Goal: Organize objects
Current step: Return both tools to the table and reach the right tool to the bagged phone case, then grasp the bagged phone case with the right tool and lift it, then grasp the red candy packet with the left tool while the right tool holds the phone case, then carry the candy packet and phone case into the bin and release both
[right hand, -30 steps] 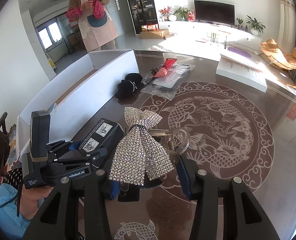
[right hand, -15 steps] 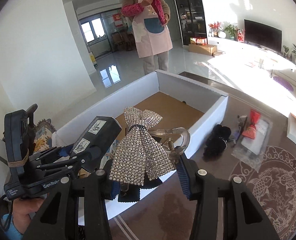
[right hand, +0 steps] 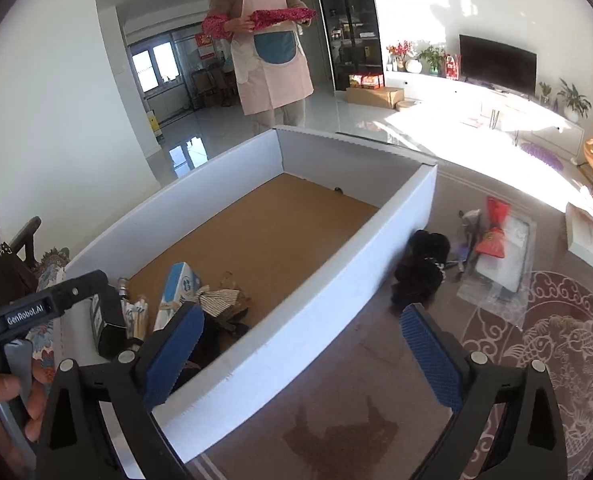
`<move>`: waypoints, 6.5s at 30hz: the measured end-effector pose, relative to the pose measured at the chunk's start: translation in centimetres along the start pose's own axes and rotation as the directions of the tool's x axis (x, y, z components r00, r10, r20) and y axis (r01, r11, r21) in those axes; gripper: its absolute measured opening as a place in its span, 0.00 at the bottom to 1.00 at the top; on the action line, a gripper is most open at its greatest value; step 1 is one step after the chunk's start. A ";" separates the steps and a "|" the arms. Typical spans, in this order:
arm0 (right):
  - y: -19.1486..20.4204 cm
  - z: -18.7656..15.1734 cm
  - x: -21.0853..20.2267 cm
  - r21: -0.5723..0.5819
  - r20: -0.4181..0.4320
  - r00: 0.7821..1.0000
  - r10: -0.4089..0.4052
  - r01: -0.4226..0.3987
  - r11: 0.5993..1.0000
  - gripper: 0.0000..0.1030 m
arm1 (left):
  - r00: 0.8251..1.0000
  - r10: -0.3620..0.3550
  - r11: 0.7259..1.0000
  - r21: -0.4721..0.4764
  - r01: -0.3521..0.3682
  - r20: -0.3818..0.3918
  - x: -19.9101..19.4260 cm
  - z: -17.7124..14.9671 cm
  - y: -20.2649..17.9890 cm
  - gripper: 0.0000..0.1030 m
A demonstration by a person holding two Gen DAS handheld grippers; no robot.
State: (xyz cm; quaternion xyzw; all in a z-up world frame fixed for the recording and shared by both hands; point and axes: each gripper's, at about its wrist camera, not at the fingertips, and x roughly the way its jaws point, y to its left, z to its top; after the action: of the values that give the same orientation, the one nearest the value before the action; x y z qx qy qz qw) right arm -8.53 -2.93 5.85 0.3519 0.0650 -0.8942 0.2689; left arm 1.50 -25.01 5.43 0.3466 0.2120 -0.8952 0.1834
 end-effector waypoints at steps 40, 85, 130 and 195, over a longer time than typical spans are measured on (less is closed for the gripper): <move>-20.7 -17.2 -5.4 0.234 -0.248 0.913 -0.324 0.381 0.894 1.00 | 0.961 -0.019 0.852 0.499 0.160 -0.274 8.9 -17.2 -20.8 1.00; -21.1 -15.7 -3.1 0.215 -0.258 0.916 -0.307 0.364 0.906 0.79 | 0.974 -0.036 0.864 0.482 0.143 -0.224 9.3 -16.7 -20.9 1.00; -22.4 -17.3 -5.3 0.246 -0.252 0.910 -0.329 0.389 0.888 1.00 | 0.951 -0.185 0.822 0.492 0.288 -0.247 9.3 -12.9 -25.8 1.00; -22.3 -17.3 -5.7 0.248 -0.252 0.909 -0.330 0.391 0.886 1.00 | 0.960 -0.094 0.802 0.552 0.230 -0.264 9.4 -18.4 -24.4 1.00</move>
State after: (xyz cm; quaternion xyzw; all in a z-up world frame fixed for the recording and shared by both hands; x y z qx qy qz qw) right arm -6.48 23.75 -4.87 0.4588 0.0236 -0.8876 0.0340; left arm -6.64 3.19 -7.33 0.4648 -0.0209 -0.8845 -0.0330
